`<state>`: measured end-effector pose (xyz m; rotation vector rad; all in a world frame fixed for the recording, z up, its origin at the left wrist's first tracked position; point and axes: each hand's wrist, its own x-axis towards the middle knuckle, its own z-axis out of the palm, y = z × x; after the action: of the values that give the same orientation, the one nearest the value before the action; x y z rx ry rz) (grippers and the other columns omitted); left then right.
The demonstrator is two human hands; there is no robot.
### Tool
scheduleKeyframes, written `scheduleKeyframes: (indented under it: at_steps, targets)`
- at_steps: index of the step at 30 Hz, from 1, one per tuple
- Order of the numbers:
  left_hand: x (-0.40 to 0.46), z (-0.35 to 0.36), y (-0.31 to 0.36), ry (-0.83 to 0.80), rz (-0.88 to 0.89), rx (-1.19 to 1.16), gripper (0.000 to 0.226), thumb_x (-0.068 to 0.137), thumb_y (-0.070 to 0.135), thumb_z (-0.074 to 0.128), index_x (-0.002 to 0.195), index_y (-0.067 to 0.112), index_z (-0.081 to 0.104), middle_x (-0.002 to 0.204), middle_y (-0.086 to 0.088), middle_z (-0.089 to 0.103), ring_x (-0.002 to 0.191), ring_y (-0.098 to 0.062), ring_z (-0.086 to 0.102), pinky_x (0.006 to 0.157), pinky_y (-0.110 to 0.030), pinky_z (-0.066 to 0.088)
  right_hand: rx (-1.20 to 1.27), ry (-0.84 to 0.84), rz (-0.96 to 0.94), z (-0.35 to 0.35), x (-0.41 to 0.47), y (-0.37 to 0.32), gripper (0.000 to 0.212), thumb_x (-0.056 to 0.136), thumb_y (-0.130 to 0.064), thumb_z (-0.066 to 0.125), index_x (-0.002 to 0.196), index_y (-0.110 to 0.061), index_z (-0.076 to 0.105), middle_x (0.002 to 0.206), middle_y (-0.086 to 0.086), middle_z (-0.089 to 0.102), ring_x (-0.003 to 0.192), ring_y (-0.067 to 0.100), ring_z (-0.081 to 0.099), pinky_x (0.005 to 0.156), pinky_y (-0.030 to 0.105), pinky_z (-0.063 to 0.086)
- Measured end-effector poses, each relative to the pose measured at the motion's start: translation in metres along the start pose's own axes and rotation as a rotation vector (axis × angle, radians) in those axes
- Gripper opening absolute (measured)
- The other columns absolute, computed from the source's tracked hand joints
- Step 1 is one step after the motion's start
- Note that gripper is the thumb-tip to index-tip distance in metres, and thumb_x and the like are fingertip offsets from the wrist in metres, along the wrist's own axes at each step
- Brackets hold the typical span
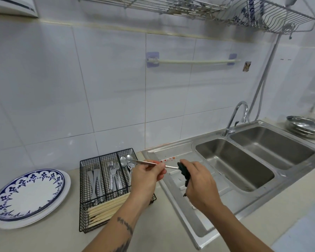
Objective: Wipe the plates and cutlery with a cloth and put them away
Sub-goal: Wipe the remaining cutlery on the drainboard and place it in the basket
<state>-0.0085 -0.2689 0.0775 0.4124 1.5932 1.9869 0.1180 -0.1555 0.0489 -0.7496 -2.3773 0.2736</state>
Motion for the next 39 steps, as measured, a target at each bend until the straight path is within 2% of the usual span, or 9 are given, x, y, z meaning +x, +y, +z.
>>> scheduleKeyframes:
  at_steps: [4,8,11,16,20,24,28,33,39]
  targets:
    - [0.003,0.003,-0.002,0.074,-0.069,-0.078,0.009,0.089,0.01,0.071,0.083,0.004,0.071,0.071,-0.008,0.073,0.068,-0.015,0.07,0.063,-0.023,0.053,-0.057,0.158,-0.092,0.006,-0.003,-0.017,0.067,0.07,0.007,0.053,0.134,-0.014,0.056,0.122,0.006,0.06,0.108,0.027,0.056,0.093,0.038,0.045]
    - [0.008,0.001,-0.009,0.127,-0.19,-0.175,0.016,0.093,0.018,0.068,0.087,0.003,0.07,0.072,-0.007,0.073,0.066,-0.016,0.071,0.064,-0.026,0.051,-0.217,0.044,-0.209,0.019,-0.015,-0.023,0.085,0.064,-0.002,0.066,0.144,-0.018,0.043,0.147,0.006,0.046,0.138,0.03,0.04,0.114,0.057,0.027]
    - [0.015,-0.017,-0.012,0.187,-0.222,-0.209,0.017,0.095,0.018,0.066,0.091,0.002,0.069,0.069,-0.007,0.073,0.065,-0.017,0.071,0.061,-0.026,0.05,-0.282,-0.038,-0.102,0.018,-0.018,-0.01,0.1,0.054,-0.001,0.076,0.146,-0.021,0.041,0.148,0.005,0.045,0.138,0.033,0.04,0.111,0.064,0.028]
    - [0.015,-0.017,-0.011,0.154,-0.245,-0.188,0.011,0.095,0.014,0.065,0.091,0.004,0.067,0.065,-0.007,0.072,0.06,-0.017,0.07,0.062,-0.027,0.05,-0.213,-0.056,-0.208,0.026,-0.022,-0.034,0.089,0.064,0.0,0.062,0.147,-0.022,0.037,0.152,0.003,0.04,0.142,0.029,0.034,0.113,0.06,0.023]
    - [0.021,-0.028,-0.01,0.185,-0.246,-0.193,0.014,0.095,0.014,0.065,0.097,0.001,0.067,0.072,-0.011,0.071,0.062,-0.018,0.069,0.058,-0.025,0.048,-0.22,-0.143,-0.162,0.024,-0.021,-0.025,0.101,0.057,-0.019,0.085,0.146,-0.024,0.037,0.142,0.001,0.046,0.13,0.025,0.046,0.112,0.057,0.029]
    - [0.028,-0.039,-0.006,0.236,-0.232,-0.238,0.016,0.095,0.015,0.065,0.1,0.001,0.069,0.074,-0.01,0.072,0.065,-0.018,0.069,0.058,-0.025,0.049,-0.184,-0.155,-0.218,0.023,-0.004,-0.043,0.087,0.061,-0.001,0.063,0.142,-0.024,0.043,0.137,0.002,0.05,0.12,0.025,0.051,0.106,0.048,0.038]
    - [0.036,-0.048,0.003,0.276,-0.196,-0.261,0.015,0.096,0.018,0.065,0.095,0.004,0.071,0.077,-0.008,0.074,0.069,-0.018,0.069,0.065,-0.028,0.053,-0.155,-0.174,-0.293,0.034,0.017,-0.066,0.088,0.061,-0.002,0.064,0.144,-0.023,0.042,0.135,0.001,0.05,0.115,0.023,0.049,0.1,0.038,0.043]
    - [0.059,-0.115,-0.002,0.507,-0.123,-0.11,0.019,0.1,0.021,0.058,0.094,0.005,0.067,0.083,-0.009,0.069,0.076,-0.021,0.07,0.069,-0.033,0.06,-0.125,-0.285,-0.223,0.047,0.017,-0.053,0.096,0.051,0.004,0.076,0.138,-0.025,0.049,0.129,-0.003,0.055,0.1,0.021,0.058,0.077,0.032,0.055]
    - [0.093,-0.181,-0.028,0.44,-0.308,0.295,0.034,0.101,0.033,0.053,0.089,0.004,0.065,0.074,-0.009,0.058,0.057,-0.018,0.05,0.051,-0.03,0.043,-0.047,-0.343,-0.178,0.078,0.018,-0.06,0.091,0.056,0.011,0.068,0.139,-0.022,0.05,0.126,-0.001,0.058,0.095,0.024,0.058,0.071,0.037,0.057]
